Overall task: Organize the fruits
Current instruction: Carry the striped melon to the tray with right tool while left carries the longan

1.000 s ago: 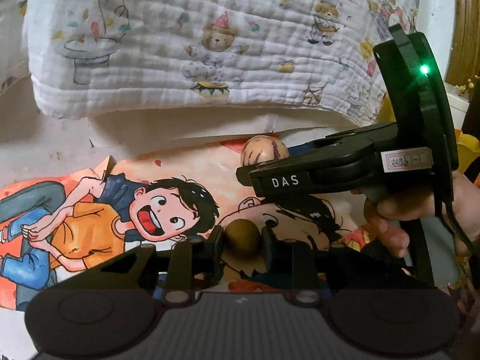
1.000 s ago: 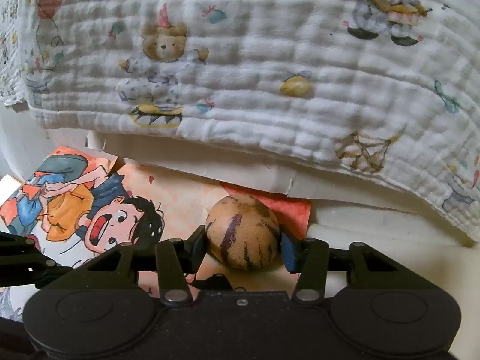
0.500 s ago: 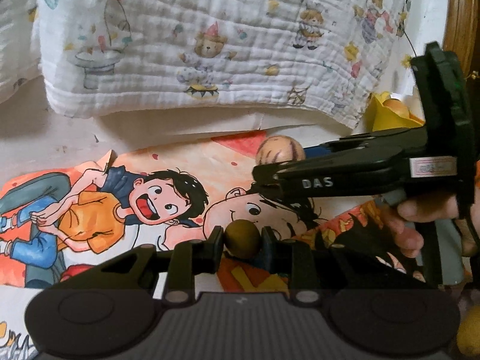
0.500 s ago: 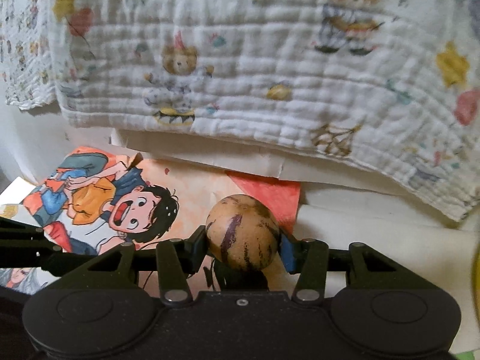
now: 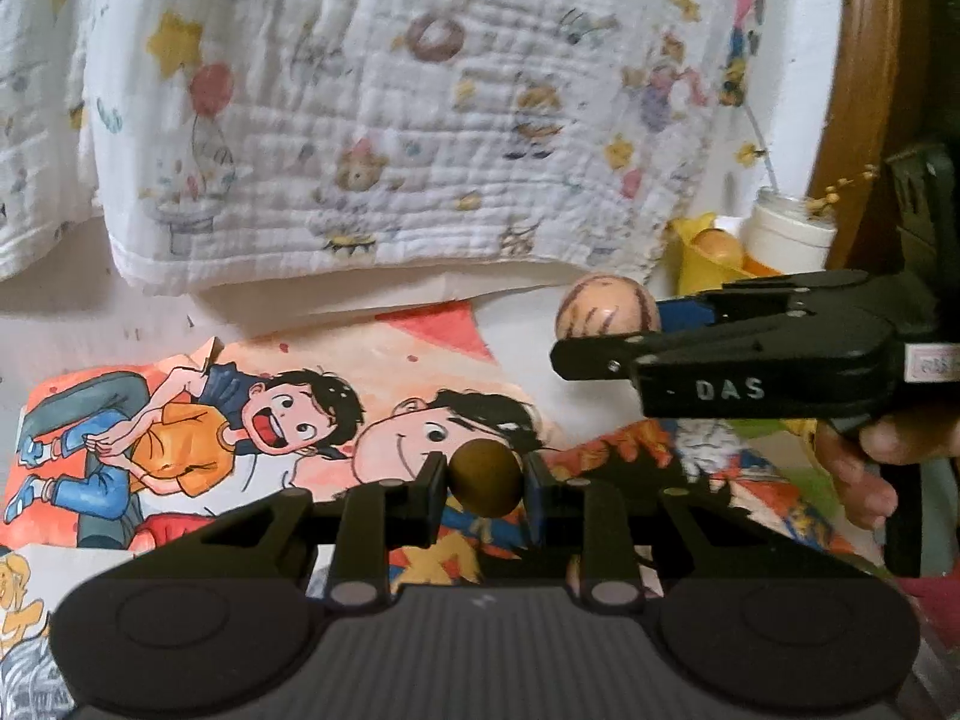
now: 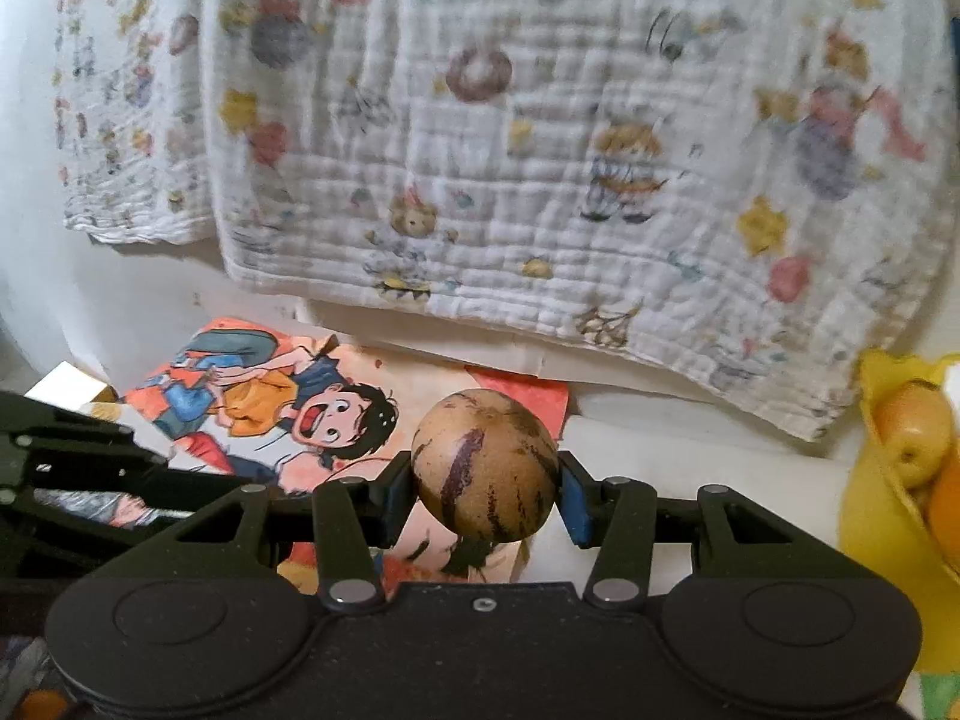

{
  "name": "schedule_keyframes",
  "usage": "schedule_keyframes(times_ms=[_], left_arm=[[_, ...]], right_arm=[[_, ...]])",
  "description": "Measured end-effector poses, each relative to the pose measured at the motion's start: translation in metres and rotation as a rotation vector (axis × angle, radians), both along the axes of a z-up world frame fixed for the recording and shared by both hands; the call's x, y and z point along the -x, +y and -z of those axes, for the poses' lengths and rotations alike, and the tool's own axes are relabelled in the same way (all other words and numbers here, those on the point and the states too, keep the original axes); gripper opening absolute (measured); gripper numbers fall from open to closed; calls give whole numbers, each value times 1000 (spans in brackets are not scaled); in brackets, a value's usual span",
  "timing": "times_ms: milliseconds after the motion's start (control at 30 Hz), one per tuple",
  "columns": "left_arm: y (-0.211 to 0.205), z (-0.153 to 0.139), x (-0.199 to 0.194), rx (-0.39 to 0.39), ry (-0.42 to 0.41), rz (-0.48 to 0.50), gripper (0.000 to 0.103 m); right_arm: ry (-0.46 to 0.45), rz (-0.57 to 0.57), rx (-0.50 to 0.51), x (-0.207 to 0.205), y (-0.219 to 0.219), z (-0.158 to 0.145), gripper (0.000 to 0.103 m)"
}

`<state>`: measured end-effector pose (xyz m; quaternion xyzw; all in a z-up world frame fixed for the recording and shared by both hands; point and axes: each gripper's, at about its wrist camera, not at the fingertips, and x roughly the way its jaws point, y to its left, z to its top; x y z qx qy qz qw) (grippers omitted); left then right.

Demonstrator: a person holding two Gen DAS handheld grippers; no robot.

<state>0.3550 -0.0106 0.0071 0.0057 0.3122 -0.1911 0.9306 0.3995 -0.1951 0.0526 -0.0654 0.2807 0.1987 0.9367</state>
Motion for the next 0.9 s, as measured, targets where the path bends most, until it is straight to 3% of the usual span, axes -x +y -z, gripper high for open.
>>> schedule_keyframes(times_ms=[500,900], left_arm=[[-28,-21,70,4,-45,61,29],[-37,-18,117,31,-23,123,29]], right_arm=[[-71,-47,10,104,-31,-28,51],[-71,-35,-6,191,-54,-18,51]])
